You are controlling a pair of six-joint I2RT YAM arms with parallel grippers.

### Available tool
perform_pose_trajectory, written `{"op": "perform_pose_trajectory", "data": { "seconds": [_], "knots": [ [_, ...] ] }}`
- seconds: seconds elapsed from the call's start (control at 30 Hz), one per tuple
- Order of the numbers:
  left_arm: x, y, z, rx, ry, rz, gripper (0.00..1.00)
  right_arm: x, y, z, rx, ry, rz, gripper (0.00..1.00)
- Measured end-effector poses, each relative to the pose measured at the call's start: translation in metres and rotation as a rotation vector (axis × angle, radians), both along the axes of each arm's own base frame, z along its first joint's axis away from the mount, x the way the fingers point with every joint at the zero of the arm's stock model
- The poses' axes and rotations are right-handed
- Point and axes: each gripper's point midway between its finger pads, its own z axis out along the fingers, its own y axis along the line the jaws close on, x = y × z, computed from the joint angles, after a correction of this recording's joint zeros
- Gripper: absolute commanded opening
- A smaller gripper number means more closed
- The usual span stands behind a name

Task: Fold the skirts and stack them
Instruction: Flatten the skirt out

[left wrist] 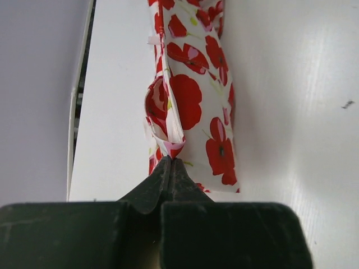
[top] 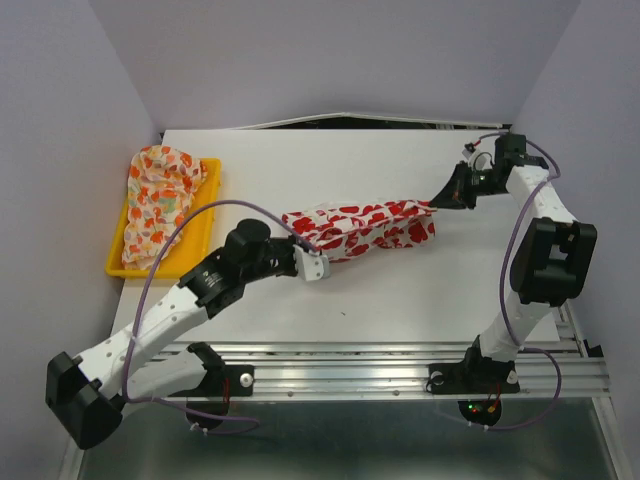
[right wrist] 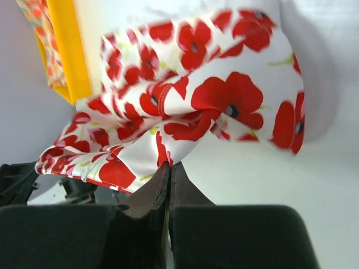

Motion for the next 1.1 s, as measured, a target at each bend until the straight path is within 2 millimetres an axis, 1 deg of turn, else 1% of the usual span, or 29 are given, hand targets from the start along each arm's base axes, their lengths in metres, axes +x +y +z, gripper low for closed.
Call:
{"op": "perform_pose_trajectory", "data": {
  "seconds": [0.03,0.07,0.1,0.17,0.2,0.23,0.27,0.3,0.33,0.4,0.43,0.47,0.5,0.53,0.57,0.6,0.67,0.73,0.77,0.8,0.83,0.87,0.9,0.93,0.97,1.0,1.03,1.07,1.1],
  "knots": [
    [0.011,-0.001,0.004,-0.007,0.004,0.03,0.0,0.013,-0.002,0.009,-0.003,-0.03,-0.01,0.01],
    [0.027,-0.004,0.004,-0.005,0.023,0.065,0.0,0.028,-0.004,0.018,-0.003,-0.06,-0.024,0.01],
    [0.06,-0.006,0.015,-0.024,0.032,0.129,0.0,0.05,-0.008,0.031,-0.01,-0.117,-0.035,0.01],
    [0.11,-0.005,0.025,-0.05,0.039,0.218,0.0,0.084,-0.013,0.048,-0.009,-0.184,-0.061,0.01],
    [0.138,-0.001,0.033,-0.068,0.031,0.267,0.0,0.11,-0.017,0.062,-0.004,-0.234,-0.077,0.01],
    [0.159,0.0,0.044,-0.098,0.015,0.298,0.0,0.129,-0.018,0.07,0.001,-0.276,-0.085,0.01],
    [0.196,0.007,0.06,-0.142,-0.018,0.354,0.0,0.143,-0.019,0.079,0.008,-0.321,-0.089,0.01],
    [0.213,0.012,0.067,-0.162,-0.029,0.381,0.0,0.153,-0.018,0.085,0.013,-0.353,-0.09,0.01],
    [0.232,0.013,0.08,-0.191,-0.051,0.4,0.0,0.159,-0.017,0.091,0.019,-0.376,-0.094,0.01],
    [0.259,0.016,0.107,-0.246,-0.102,0.429,0.0,0.166,-0.015,0.103,0.028,-0.416,-0.101,0.01],
    [0.271,0.017,0.125,-0.281,-0.138,0.437,0.0,0.171,-0.014,0.116,0.032,-0.456,-0.106,0.01],
    [0.279,0.019,0.142,-0.311,-0.173,0.442,0.0,0.174,-0.014,0.125,0.034,-0.487,-0.108,0.01],
    [0.283,0.019,0.159,-0.341,-0.21,0.437,0.0,0.18,-0.013,0.142,0.038,-0.54,-0.111,0.01],
    [0.284,0.02,0.175,-0.368,-0.245,0.428,0.0,0.183,-0.012,0.153,0.038,-0.579,-0.111,0.01],
    [0.284,0.021,0.184,-0.382,-0.268,0.422,0.0,0.188,-0.012,0.173,0.037,-0.651,-0.109,0.01],
    [0.283,0.023,0.195,-0.401,-0.304,0.411,0.0,0.19,-0.011,0.187,0.04,-0.7,-0.108,0.01],
    [0.275,0.026,0.204,-0.414,-0.347,0.389,0.0,0.188,-0.008,0.214,0.049,-0.784,-0.097,0.01],
    [0.257,0.031,0.192,-0.386,-0.358,0.35,0.0,0.179,-0.005,0.227,0.049,-0.834,-0.065,0.01],
    [0.241,0.033,0.177,-0.359,-0.347,0.325,0.0,0.173,-0.002,0.228,0.044,-0.847,-0.043,0.01],
    [0.228,0.035,0.162,-0.331,-0.334,0.305,0.0,0.165,0.001,0.223,0.036,-0.846,-0.019,0.01],
    [0.216,0.036,0.149,-0.31,-0.327,0.285,0.01,0.157,0.004,0.213,0.02,-0.84,0.005,0.01],
    [0.202,0.037,0.132,-0.283,-0.315,0.27,0.07,0.146,0.008,0.195,0.007,-0.81,0.026,0.03],
    [0.18,0.038,0.106,-0.237,-0.293,0.239,0.19,0.138,0.009,0.181,-0.02,-0.81,0.056,0.11],
    [0.158,0.037,0.075,-0.191,-0.248,0.209,0.24,0.12,0.012,0.147,-0.047,-0.751,0.09,0.49],
    [0.144,0.036,0.06,-0.167,-0.227,0.188,0.33,0.107,0.015,0.123,-0.053,-0.688,0.11,0.65],
    [0.126,0.032,0.036,-0.132,-0.197,0.159,0.47,0.098,0.013,0.095,-0.085,-0.65,0.139,0.79],
    [0.102,0.031,0.008,-0.086,-0.153,0.124,0.83,0.083,0.011,0.059,-0.114,-0.583,0.17,0.92],
    [0.079,0.03,-0.016,-0.052,-0.103,0.093,0.86,0.065,0.005,0.021,-0.157,-0.508,0.201,1.0],
    [0.05,0.031,-0.036,-0.018,-0.061,0.051,0.88,0.048,0.001,-0.006,-0.18,-0.436,0.224,1.0]
  ]
}}
